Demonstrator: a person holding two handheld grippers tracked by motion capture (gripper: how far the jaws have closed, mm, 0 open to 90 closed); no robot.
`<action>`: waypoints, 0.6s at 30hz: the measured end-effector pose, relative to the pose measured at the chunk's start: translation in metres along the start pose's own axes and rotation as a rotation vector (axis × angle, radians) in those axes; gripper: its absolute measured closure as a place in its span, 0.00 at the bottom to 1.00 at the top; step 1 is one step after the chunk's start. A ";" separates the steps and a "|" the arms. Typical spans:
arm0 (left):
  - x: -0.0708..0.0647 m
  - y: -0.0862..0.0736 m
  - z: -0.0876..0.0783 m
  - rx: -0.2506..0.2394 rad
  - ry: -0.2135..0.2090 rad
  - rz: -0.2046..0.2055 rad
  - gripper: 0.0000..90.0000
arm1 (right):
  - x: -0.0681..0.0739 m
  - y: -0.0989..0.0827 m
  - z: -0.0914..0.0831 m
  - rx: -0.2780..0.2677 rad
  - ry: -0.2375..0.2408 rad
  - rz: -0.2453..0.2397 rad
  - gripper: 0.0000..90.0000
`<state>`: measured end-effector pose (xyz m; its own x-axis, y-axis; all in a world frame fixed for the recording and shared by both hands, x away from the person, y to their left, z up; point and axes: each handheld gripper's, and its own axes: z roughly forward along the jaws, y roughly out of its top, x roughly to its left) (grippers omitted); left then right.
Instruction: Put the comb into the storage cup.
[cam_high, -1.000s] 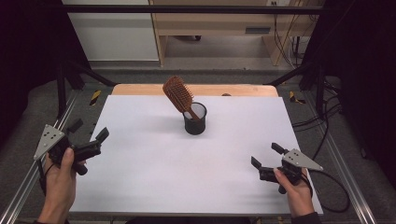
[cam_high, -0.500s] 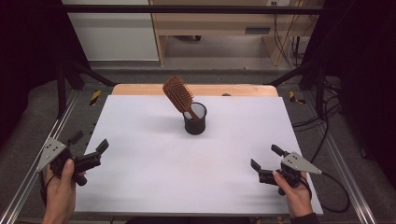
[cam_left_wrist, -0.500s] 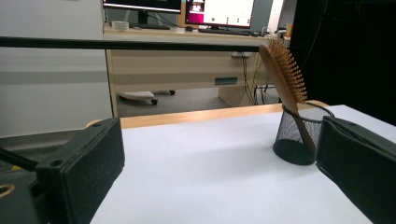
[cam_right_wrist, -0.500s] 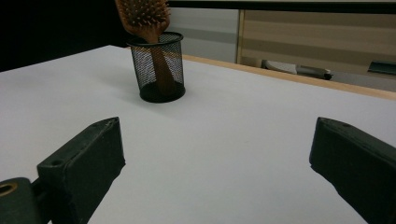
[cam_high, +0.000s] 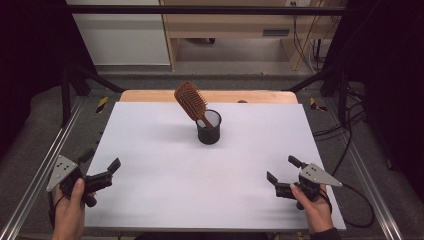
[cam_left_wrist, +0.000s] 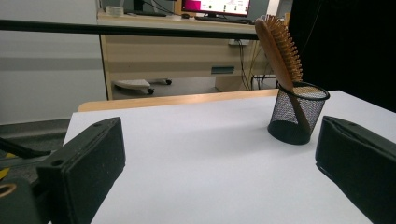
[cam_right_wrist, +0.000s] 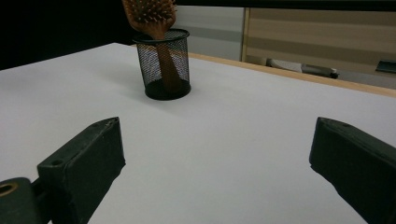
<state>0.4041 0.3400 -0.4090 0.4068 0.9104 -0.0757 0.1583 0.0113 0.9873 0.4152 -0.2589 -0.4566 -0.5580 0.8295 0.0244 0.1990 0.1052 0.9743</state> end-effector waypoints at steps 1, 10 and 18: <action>0.000 -0.001 0.000 0.001 -0.001 0.001 0.02 | 0.000 0.000 0.000 0.000 0.003 0.000 0.04; -0.004 -0.009 0.004 0.016 -0.017 -0.001 0.02 | 0.001 -0.001 0.001 0.005 0.010 -0.003 0.04; -0.010 -0.014 0.007 0.022 -0.030 0.009 0.02 | 0.002 -0.001 0.003 0.012 0.024 -0.014 0.04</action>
<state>0.4039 0.3283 -0.4232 0.4354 0.8974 -0.0710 0.1736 -0.0063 0.9848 0.4160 -0.2553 -0.4584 -0.5800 0.8145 0.0158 0.2001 0.1236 0.9719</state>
